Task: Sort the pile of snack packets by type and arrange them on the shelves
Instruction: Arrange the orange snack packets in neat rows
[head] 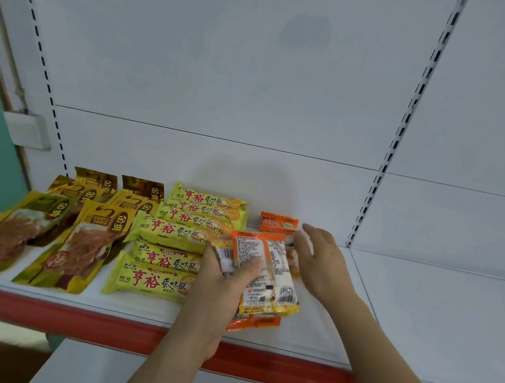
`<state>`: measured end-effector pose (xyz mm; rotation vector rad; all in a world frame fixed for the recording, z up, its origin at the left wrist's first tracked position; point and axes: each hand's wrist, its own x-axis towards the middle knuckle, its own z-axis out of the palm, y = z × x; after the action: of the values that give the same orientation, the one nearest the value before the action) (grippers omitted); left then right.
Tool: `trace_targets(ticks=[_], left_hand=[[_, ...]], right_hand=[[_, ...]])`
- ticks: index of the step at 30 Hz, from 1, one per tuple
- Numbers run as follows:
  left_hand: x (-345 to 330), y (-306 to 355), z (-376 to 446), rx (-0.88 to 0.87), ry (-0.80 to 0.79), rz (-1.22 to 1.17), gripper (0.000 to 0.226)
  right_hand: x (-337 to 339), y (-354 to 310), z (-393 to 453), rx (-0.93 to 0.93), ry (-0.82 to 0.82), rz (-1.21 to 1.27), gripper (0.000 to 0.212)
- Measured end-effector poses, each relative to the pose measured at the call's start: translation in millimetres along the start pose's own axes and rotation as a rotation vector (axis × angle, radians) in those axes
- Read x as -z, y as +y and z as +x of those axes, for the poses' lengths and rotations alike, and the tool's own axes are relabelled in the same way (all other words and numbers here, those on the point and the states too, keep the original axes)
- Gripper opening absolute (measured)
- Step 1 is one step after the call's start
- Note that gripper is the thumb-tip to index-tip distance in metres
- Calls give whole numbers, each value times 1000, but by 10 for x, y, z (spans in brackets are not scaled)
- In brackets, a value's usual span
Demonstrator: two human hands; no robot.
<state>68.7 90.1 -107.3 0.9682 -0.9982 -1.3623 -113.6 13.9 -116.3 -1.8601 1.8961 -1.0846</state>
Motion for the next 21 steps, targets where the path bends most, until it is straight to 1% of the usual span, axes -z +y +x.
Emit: trace_targets(ticks=[1,2,3,4,5,6,7,8,9,11,12,13,14,16,17,18,19,20,21], left_hand=[[0,-10,23,-26,-1,15,33],[-1,-28,47,-56,0,45,37],[-12,-41,69,-88,7,85,41],[-28,-59,89,-115,15,121,44],[-52,-69,95,-141,23,138,44],[-67,-93,112,-154,34,134,41],[-87,-101,119,-150,40,115,36],[-94,-121,136,-137,38,99,29],[-99,-130,144,-121,31,96,22],[-104,-136,167,-100,27,125,15],[-109,-140,175,-84,27,129,14],[-118,-130,180,-62,25,110,12],[-129,-111,181,-41,21,80,11],[-167,-41,173,33,-26,-47,15],[-185,3,163,92,-68,-116,22],[-189,20,163,136,-105,-153,28],[-190,31,158,140,-137,-153,29],[-185,24,157,111,-151,-136,29],[-170,6,157,78,-147,-120,31]], right_hand=[[93,-90,-99,-32,46,110,38],[191,-180,-218,-57,47,230,39],[277,-267,-346,-69,-7,323,39],[340,-336,-456,-66,-93,354,41],[371,-371,-543,-63,-184,333,44],[387,-391,-611,-66,-244,311,48],[389,-366,-639,-83,-250,303,49],[406,-340,-654,-99,-204,333,45],[437,-306,-658,-100,-118,369,38],[534,-250,-656,-67,115,476,22],[577,-247,-673,-23,226,553,10],[589,-258,-692,51,281,609,8],[573,-282,-716,159,280,594,17],[449,-247,-742,380,167,410,30],[361,-178,-752,427,90,330,37],[316,-134,-762,409,28,297,44],[313,-92,-755,351,-9,324,49],[327,-68,-748,303,-47,358,53],[344,-80,-761,299,-81,389,56]])
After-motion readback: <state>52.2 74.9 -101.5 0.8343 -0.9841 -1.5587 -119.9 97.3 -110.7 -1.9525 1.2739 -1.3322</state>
